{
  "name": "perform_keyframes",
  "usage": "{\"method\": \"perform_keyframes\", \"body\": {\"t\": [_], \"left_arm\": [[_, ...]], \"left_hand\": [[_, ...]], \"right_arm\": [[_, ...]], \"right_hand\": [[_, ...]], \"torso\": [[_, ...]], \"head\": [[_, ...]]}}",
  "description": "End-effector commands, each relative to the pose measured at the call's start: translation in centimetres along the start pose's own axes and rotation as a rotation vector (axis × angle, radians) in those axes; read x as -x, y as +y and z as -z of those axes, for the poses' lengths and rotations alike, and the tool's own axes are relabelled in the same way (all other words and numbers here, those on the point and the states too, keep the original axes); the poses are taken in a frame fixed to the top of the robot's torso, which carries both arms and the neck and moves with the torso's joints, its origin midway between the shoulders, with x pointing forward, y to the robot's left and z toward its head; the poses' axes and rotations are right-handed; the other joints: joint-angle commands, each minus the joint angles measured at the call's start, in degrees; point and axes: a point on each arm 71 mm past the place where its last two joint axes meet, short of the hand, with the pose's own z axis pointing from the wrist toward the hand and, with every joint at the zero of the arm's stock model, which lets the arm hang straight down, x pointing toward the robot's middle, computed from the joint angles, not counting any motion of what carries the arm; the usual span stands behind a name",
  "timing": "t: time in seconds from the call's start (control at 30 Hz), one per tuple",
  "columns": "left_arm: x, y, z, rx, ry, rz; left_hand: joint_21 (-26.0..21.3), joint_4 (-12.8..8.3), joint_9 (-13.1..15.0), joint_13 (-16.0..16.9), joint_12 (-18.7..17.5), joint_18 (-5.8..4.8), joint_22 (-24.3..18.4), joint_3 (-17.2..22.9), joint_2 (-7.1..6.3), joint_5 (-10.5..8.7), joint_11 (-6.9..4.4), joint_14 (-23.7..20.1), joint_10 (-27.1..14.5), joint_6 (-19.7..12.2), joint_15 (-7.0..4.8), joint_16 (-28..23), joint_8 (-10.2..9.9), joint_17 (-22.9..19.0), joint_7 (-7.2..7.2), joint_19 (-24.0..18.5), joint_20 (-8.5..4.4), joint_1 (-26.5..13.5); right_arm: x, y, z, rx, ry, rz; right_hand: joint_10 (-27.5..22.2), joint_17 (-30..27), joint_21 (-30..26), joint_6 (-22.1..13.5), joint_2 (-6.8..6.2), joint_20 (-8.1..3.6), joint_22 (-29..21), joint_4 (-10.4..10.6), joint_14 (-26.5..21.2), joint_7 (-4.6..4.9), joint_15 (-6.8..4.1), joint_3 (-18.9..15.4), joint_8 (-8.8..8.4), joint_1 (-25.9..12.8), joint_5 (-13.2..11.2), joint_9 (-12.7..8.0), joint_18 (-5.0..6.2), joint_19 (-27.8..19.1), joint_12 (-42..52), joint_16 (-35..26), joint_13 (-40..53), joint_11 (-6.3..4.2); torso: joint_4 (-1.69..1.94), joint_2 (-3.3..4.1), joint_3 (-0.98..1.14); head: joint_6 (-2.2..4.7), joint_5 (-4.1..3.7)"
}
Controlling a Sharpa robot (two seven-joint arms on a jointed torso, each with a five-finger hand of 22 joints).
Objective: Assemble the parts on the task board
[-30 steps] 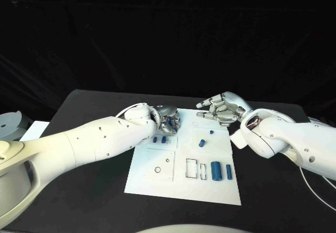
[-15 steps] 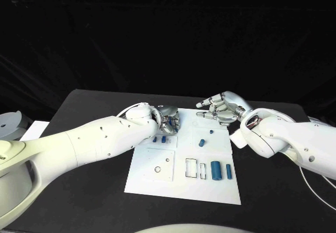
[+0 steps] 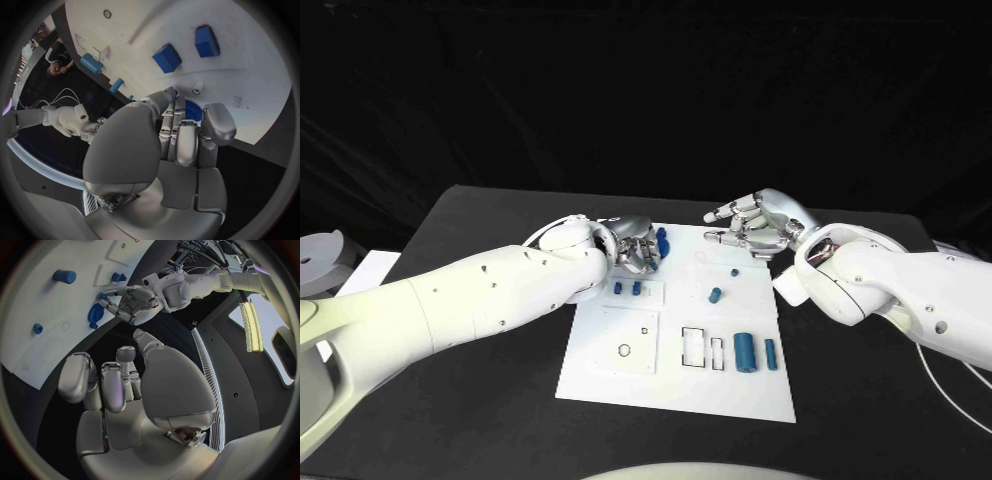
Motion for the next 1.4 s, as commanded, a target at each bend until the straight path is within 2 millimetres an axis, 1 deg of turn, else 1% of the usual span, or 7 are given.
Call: {"method": "perform_keyframes", "body": {"t": [0.03, 0.27, 0.5, 0.67, 0.83, 0.97, 1.4], "left_arm": [[0.7, -0.2, 0.4, -0.027, -0.043, 0.124], [2.4, 0.9, 1.3, -0.007, -0.032, 0.189], [2.6, 2.9, 2.0, 0.051, 0.064, 0.203], [2.5, 3.6, 2.1, 0.069, 0.072, 0.169], [2.1, 3.8, 2.2, 0.075, 0.080, 0.140], [1.8, 3.7, 2.1, 0.069, 0.075, 0.127], [1.1, 3.5, 1.7, 0.069, 0.054, 0.102]], "left_hand": [[0.6, 0.1, 0.0, 0.0, -0.4, -1.15, 0.4, 0.4, 0.03, 0.10, -0.13, 1.8, 0.5, 0.5, -0.15, -0.2, -0.3, -0.3, 0.04, 0.6, -0.02, -0.5], [1.2, -0.1, 0.0, 0.1, -0.7, -1.24, 0.8, 0.4, -0.23, 0.15, -0.13, 1.7, 0.7, 0.7, -0.14, -0.5, -0.4, -1.0, 0.06, 0.7, -0.01, -1.1], [2.0, 0.2, 0.0, 0.1, -1.2, -1.39, 1.4, -0.1, -0.64, 0.18, -0.15, 1.6, 0.9, 0.9, -0.15, -0.7, -0.6, -1.6, -0.03, 0.9, 0.02, -2.3], [2.2, 0.2, 0.0, 0.1, -1.3, -1.43, 1.5, -0.2, -0.73, 0.27, -0.16, 1.6, 1.0, 0.9, -0.16, -0.7, -0.7, -1.6, -0.04, 0.9, 0.02, -2.4], [2.5, 0.1, 0.0, 0.1, -1.5, -1.49, 1.7, -0.3, -0.84, 0.29, -0.14, 1.6, 1.0, 0.8, -0.16, -0.7, -0.8, -1.6, -0.05, 1.0, 0.02, -2.6], [2.6, 0.1, 0.0, 0.1, -1.5, -1.52, 1.8, -0.3, -0.87, 0.29, -0.15, 1.6, 1.0, 0.8, -0.16, -0.7, -0.8, -1.6, -0.06, 1.0, 0.02, -2.7], [2.7, 0.1, 0.0, 0.1, -1.6, -1.52, 1.8, -0.3, -0.87, 0.31, -0.17, 1.6, 1.1, 0.8, -0.17, -0.7, -0.9, -1.6, -0.05, 1.0, 0.02, -2.7]], "right_arm": [[0.0, 0.1, 0.0, 0.012, 0.003, 0.004], [0.1, -0.1, 0.0, 0.006, 0.001, 0.003], [0.1, -0.2, -0.1, 0.004, 0.001, 0.003], [0.0, -0.2, -0.2, 0.006, 0.003, 0.006], [-0.1, -0.2, -0.3, 0.006, 0.006, 0.008], [-0.2, -0.2, -0.3, 0.005, 0.008, 0.007], [-0.3, -0.2, -0.3, 0.005, 0.011, 0.008]], "right_hand": [[-0.4, 1.9, -0.3, -0.2, 0.71, 0.00, -0.1, -0.2, 2.6, 0.29, 0.20, -0.1, 0.09, 0.0, 0.3, 0.1, 1.08, -0.3, -0.1, -0.4, 0.0, -0.07], [-0.4, 1.9, -0.3, -0.2, 0.71, 0.00, -0.1, -0.2, 2.6, 0.29, 0.20, -0.1, 0.09, 0.0, 0.3, 0.1, 1.08, -0.3, -0.1, -0.4, 0.0, -0.07], [-0.4, 1.9, -0.3, -0.2, 0.71, 0.00, -0.1, -0.2, 2.6, 0.29, 0.20, -0.1, 0.09, 0.0, 0.3, 0.1, 1.08, -0.3, -0.1, -0.4, 0.0, -0.07], [-0.4, 1.9, -0.3, -0.2, 0.71, 0.00, -0.1, -0.2, 2.6, 0.29, 0.20, -0.1, 0.09, 0.0, 0.3, 0.1, 1.08, -0.3, -0.1, -0.4, 0.0, -0.07], [-0.4, 1.9, -0.3, -0.2, 0.71, 0.00, -0.1, -0.2, 2.6, 0.29, 0.20, -0.1, 0.09, 0.0, 0.3, 0.1, 1.08, -0.3, -0.1, -0.4, 0.0, -0.07], [-0.4, 1.9, -0.3, -0.2, 0.71, 0.00, -0.1, -0.2, 2.6, 0.29, 0.20, -0.1, 0.09, 0.0, 0.3, 0.1, 1.08, -0.3, -0.1, -0.4, 0.0, -0.07], [-0.3, 1.9, -0.4, -0.1, 0.76, 0.00, -0.1, -0.1, 2.6, 0.29, 0.20, -0.2, 0.11, -0.1, 0.3, 0.1, 1.08, -0.3, -0.1, -0.4, -0.1, -0.07]], "torso": [[0.00, 0.01, -0.14], [0.29, -0.22, 0.01], [0.32, -0.14, -0.12], [0.50, -0.25, -0.10], [0.41, -0.23, -0.20], [0.41, -0.22, -0.12], [0.34, -0.15, -0.08]], "head": [[0.13, -0.05], [0.64, 0.35], [0.80, 0.67], [0.68, 0.92], [0.70, 0.93], [0.69, 1.14], [0.84, 1.24]]}}
